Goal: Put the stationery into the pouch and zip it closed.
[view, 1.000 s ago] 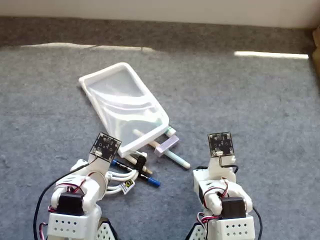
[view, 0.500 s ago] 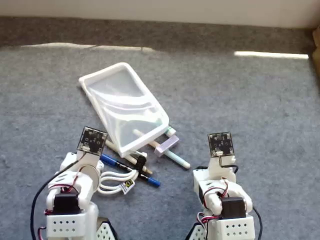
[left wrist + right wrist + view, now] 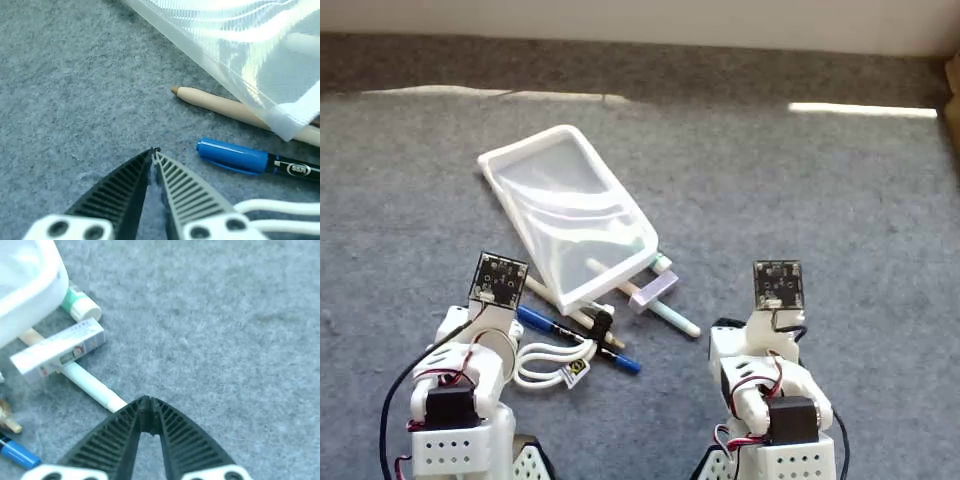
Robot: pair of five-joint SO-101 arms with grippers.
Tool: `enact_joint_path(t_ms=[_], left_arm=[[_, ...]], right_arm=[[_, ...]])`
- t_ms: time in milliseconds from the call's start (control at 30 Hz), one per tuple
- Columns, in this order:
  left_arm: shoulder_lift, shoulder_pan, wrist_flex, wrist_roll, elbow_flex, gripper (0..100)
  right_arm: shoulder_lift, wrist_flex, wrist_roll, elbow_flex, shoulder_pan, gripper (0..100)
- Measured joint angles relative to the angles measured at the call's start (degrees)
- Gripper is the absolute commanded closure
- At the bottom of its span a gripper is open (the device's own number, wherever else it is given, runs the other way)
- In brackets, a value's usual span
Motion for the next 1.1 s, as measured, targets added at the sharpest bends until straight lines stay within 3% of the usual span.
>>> enact_joint_path(t_ms=[533, 733, 933, 1100], left_arm=[[0.0, 0.0, 0.0, 0.0, 0.0, 99], [0.0, 0.0, 0.0, 0.0, 0.0, 99], [0.0, 0.0, 0.0, 0.0, 0.0, 99], [0.0, 0.0, 0.0, 0.0, 0.0, 99]], right_arm=[[1.32, 5.45, -3.08, -15.12, -4.57, 99.5], [16.44, 5.45, -3.96, -24.88, -5.19, 99.2], [33.67, 5.27, -7.91, -32.53, -13.36, 98.9], [40.26, 4.75, -10.64, -34.73, -20.48, 83.8]])
